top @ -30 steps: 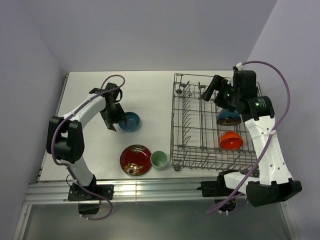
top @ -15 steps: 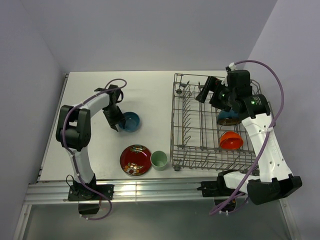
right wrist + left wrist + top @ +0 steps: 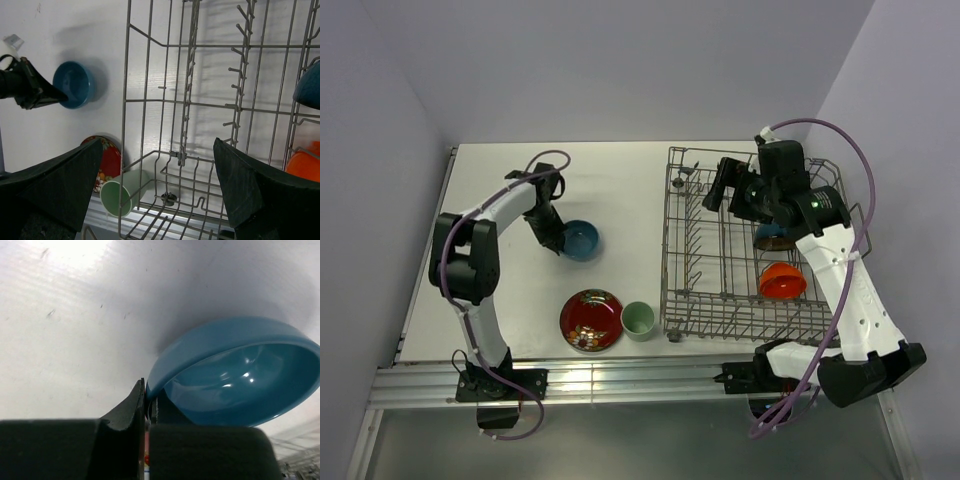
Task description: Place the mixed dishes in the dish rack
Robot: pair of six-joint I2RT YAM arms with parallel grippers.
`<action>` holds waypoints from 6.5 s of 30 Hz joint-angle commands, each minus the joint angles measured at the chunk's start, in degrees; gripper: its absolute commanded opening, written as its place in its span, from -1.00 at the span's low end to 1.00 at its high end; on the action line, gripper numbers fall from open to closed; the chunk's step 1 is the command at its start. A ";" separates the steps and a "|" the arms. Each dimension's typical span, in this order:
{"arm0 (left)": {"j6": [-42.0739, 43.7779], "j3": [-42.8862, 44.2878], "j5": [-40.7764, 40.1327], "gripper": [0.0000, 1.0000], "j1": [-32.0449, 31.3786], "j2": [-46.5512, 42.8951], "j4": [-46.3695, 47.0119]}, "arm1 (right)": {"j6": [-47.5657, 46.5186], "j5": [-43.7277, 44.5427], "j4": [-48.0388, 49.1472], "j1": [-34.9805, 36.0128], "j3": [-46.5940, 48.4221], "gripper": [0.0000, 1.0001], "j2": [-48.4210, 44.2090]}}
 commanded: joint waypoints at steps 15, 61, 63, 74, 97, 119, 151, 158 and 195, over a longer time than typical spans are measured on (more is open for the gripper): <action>-12.13 13.42 40.13 -1.00 -0.85 -24.68 1.22 | -4.10 -14.44 -3.96 6.60 23.34 0.98 9.77; -14.16 14.11 42.25 -0.99 -9.73 -25.49 10.82 | 23.07 -50.42 30.60 8.01 9.57 0.61 13.20; -13.98 14.46 41.98 -1.00 -9.91 -25.31 10.47 | 21.75 -49.63 29.19 8.27 11.07 0.61 13.64; -14.07 13.23 42.95 -0.99 -10.00 -25.48 11.52 | 19.73 -45.93 27.33 8.27 11.34 -0.97 13.12; -14.60 11.30 47.70 0.18 -9.56 -24.43 15.39 | 14.89 -43.39 20.75 8.27 13.27 -1.00 13.29; -1.16 24.47 28.49 -1.00 -9.91 -16.61 -18.41 | -6.63 -18.19 -8.77 10.11 30.40 0.25 18.39; -6.07 8.04 42.33 -1.00 -11.40 -32.86 -6.07 | 5.83 -20.08 9.66 24.71 13.62 0.57 8.11; -8.88 5.77 47.96 -1.00 -11.40 -35.94 3.69 | 14.00 -32.74 21.24 19.61 4.15 0.57 3.90; 5.18 14.64 21.09 -1.00 -12.28 -32.77 -6.76 | 6.72 -22.94 2.74 13.02 14.49 0.34 6.26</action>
